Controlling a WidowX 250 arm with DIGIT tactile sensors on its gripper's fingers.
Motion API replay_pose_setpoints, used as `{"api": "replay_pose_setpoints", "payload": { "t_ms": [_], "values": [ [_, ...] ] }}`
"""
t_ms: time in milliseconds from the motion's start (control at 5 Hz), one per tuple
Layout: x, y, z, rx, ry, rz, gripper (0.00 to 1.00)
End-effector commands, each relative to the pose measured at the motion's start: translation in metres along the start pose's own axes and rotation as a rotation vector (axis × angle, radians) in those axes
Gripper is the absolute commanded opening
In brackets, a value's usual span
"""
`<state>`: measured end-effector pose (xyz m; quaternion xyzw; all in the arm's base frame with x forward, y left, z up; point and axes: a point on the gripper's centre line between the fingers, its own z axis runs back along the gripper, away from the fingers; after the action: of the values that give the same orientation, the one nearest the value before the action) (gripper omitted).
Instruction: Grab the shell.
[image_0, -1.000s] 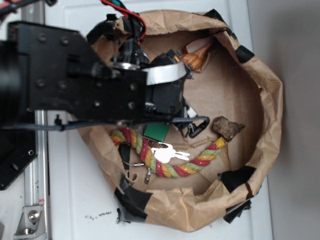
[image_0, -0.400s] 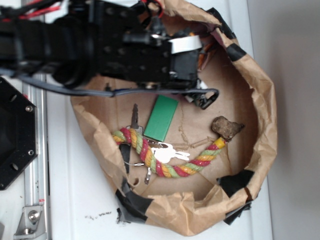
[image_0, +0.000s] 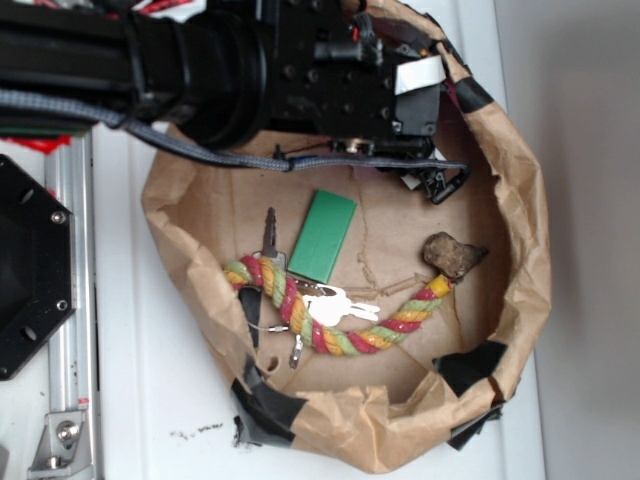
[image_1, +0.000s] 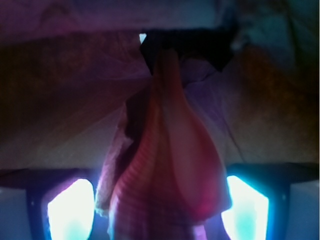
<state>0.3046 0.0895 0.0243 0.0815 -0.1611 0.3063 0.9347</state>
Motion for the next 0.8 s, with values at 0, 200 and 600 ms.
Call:
{"api": "replay_pose_setpoints", "payload": {
  "t_ms": [0,200,600],
  "values": [
    [0.023,0.016,-0.006,0.025,-0.045,-0.013,0.00],
    [0.021,0.013,0.009,-0.012,-0.032,-0.044,0.00],
    [0.022,0.011,0.074,-0.085,-0.001,-0.030,0.00]
  ]
}}
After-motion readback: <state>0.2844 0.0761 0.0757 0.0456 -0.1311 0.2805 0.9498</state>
